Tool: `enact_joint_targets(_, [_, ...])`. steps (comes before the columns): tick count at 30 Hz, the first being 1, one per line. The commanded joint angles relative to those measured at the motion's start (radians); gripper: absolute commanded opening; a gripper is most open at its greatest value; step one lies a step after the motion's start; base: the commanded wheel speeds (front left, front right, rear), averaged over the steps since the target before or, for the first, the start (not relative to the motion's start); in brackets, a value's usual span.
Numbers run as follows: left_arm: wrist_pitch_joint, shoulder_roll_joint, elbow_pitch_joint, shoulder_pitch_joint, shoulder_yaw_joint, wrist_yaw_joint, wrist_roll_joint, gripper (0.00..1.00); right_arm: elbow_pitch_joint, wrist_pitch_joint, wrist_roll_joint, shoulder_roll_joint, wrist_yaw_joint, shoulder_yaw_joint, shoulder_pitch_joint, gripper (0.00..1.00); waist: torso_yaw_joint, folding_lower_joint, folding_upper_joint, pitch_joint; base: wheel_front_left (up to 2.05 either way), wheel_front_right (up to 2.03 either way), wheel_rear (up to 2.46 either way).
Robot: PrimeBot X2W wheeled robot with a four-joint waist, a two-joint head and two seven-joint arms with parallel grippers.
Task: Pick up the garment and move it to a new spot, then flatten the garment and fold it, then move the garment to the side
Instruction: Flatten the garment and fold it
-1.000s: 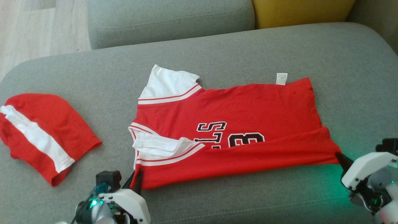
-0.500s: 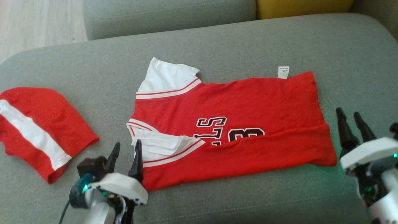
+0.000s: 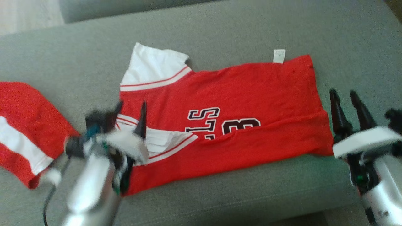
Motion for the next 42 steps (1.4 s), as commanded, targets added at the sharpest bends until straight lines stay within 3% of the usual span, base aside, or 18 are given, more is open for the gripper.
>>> enact_joint_targets(1, [0.038,0.033,0.0,-0.131,0.023,-0.009,0.017,1.0,-0.045,-0.001,-0.019,-0.009,-0.001,0.019,-0.061,1.0,-0.033,0.0,0.0,0.057,0.0,0.0,0.0])
enact_joint_targets(6, [0.146,0.088,0.084,-0.308,0.01,-0.03,0.052,1.0,-0.065,0.008,-0.033,-0.001,-0.001,0.047,-0.122,1.0,-0.072,0.0,0.0,0.125,0.0,0.0,0.0])
enact_joint_targets(13, [0.373,0.191,0.257,-0.603,-0.035,-0.108,0.1,1.0,-0.067,0.003,-0.043,0.009,-0.001,0.117,-0.248,1.0,-0.145,0.0,0.0,0.23,0.0,0.0,0.0])
enact_joint_targets(19, [0.492,0.232,0.367,-0.742,-0.06,-0.143,0.097,1.0,-0.055,-0.015,-0.029,0.015,-0.001,0.171,-0.312,1.0,-0.184,0.0,0.0,0.267,0.0,0.0,0.0])
enact_joint_targets(29, [0.536,0.269,0.486,-0.835,-0.102,-0.161,0.079,1.0,-0.015,-0.05,0.004,0.01,-0.001,0.226,-0.357,1.0,-0.216,0.0,0.0,0.284,0.0,0.0,0.0])
enact_joint_targets(39, [0.521,0.263,0.552,-0.869,-0.134,-0.161,0.083,1.0,0.015,-0.069,0.026,0.002,-0.001,0.254,-0.382,1.0,-0.216,0.0,0.0,0.295,0.0,0.0,0.0])
enact_joint_targets(40, [0.521,0.26,0.56,-0.869,-0.135,-0.16,0.08,0.89,0.017,-0.07,0.027,0.001,-0.001,0.257,-0.385,1.0,-0.216,0.0,0.0,0.295,0.0,0.0,0.0])
enact_joint_targets(41, [0.522,0.256,0.568,-0.869,-0.136,-0.161,0.076,0.46,0.02,-0.071,0.029,0.0,-0.001,0.26,-0.387,1.0,-0.216,0.0,0.0,0.295,0.0,0.0,0.0])
enact_joint_targets(42, [0.523,0.251,0.574,-0.869,-0.136,-0.161,0.071,0.14,0.023,-0.072,0.03,-0.002,-0.001,0.263,-0.39,1.0,-0.215,0.0,0.0,0.295,0.0,0.0,0.0])
